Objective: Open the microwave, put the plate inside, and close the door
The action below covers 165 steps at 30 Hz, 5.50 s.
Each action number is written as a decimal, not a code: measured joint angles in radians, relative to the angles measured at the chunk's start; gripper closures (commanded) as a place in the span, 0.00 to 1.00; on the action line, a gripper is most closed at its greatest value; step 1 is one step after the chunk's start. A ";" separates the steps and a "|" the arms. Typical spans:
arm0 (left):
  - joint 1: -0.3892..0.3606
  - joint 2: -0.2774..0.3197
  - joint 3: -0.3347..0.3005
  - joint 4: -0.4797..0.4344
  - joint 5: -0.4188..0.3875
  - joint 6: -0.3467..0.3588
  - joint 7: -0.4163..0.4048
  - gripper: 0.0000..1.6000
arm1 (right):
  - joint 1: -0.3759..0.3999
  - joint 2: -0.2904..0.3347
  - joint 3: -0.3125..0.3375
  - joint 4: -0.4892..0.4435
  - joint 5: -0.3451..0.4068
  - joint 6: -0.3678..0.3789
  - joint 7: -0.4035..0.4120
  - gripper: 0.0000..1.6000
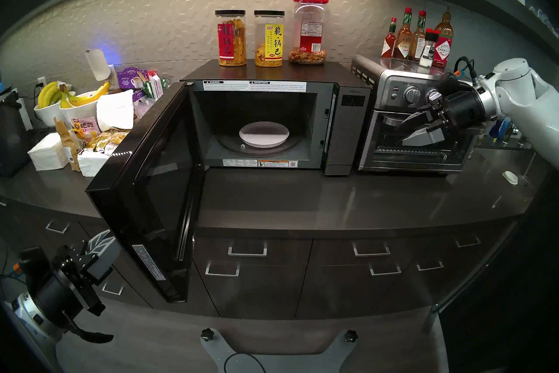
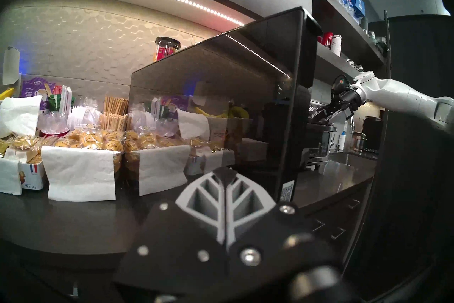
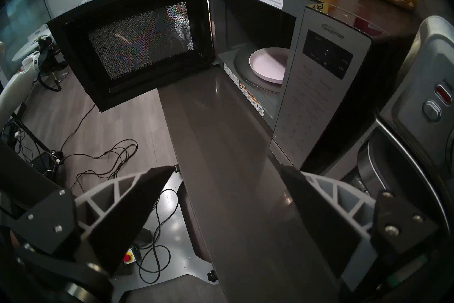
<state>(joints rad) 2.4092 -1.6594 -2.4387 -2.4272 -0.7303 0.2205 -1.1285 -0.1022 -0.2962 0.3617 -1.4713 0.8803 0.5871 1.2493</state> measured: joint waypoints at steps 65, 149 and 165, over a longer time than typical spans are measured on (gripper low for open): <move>-0.416 0.331 0.506 -0.001 0.331 0.311 0.281 1.00 | 0.004 0.000 -0.004 0.000 0.000 0.000 0.000 0.00; -0.994 0.348 0.970 0.398 0.616 0.510 0.535 1.00 | 0.028 0.000 -0.032 0.010 0.000 -0.001 0.001 0.00; -1.070 0.345 0.995 0.491 0.646 0.480 0.540 1.00 | 0.031 0.000 -0.035 0.009 0.000 -0.002 0.002 0.00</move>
<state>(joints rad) 1.3388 -1.3139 -1.4441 -1.9360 -0.0843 0.7001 -0.5882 -0.0708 -0.2965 0.3264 -1.4620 0.8801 0.5854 1.2514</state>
